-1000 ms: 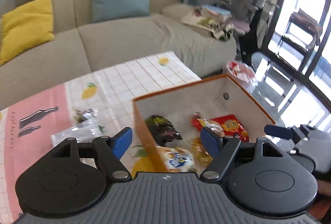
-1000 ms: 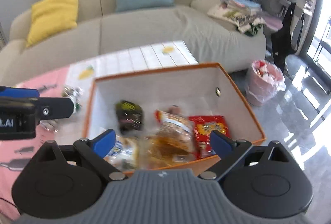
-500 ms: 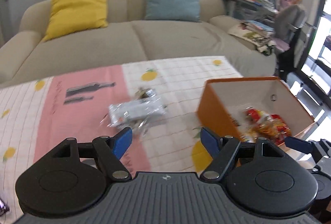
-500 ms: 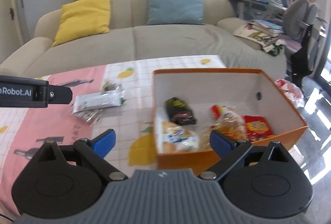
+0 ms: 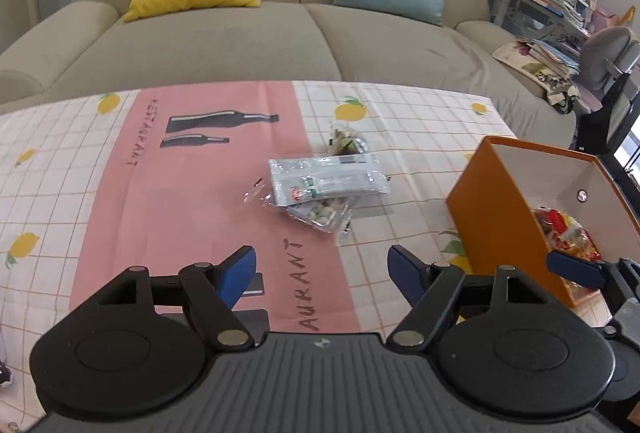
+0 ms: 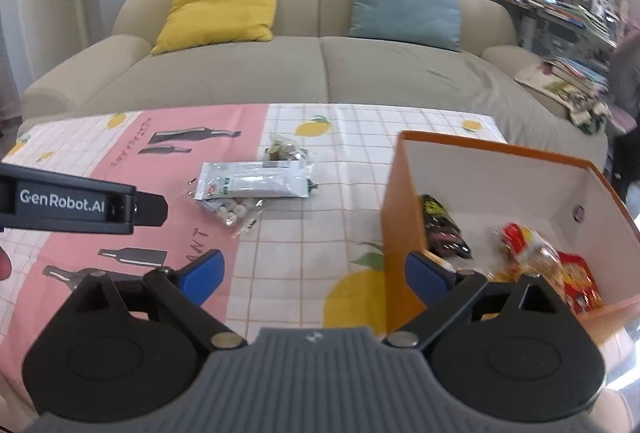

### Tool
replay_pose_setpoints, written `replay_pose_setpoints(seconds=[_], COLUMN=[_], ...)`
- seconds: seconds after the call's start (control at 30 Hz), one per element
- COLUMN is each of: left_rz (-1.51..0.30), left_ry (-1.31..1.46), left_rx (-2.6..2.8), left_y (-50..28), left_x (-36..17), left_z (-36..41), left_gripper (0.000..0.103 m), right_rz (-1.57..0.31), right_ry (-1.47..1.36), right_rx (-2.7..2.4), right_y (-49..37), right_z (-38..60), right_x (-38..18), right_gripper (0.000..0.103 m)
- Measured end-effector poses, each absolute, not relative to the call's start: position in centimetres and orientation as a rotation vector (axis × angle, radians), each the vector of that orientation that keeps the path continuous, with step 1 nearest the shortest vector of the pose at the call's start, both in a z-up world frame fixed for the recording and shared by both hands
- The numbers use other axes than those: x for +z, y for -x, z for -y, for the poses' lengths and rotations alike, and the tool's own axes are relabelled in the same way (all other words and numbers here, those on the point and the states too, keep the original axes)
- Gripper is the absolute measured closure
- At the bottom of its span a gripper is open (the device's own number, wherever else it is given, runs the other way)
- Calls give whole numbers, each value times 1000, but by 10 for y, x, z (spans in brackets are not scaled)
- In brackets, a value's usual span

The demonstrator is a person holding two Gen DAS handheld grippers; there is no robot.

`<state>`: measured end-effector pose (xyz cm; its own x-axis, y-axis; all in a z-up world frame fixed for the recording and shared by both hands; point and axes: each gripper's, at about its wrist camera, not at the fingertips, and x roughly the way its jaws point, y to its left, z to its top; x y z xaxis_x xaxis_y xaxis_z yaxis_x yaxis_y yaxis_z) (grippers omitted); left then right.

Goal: Organize snacks
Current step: 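Move both tools back over the remaining snacks on the table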

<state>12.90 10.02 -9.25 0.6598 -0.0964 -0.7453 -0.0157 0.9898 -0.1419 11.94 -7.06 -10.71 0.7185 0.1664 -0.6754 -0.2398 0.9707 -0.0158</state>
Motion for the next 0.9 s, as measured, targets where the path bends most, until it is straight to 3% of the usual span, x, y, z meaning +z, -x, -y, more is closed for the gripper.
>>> replay_pose_setpoints(seconds=[0.5,0.77,0.9], left_rz=[-909,-924,-947], left_ry=[235,205,176], left_rx=[-78,-90,-106], left_y=[-187,-222,-241], left_x=[-138,-147,-153], left_z=[-132,-142,-144], left_gripper=[16,16,27], right_rz=[-779,-753,-737], right_ry=[249,348,478], right_rx=[264,328,331], right_y=[-187,-222,-238], right_z=[41,23,8], right_x=[-154,-165,-179], right_gripper=[14,24,29])
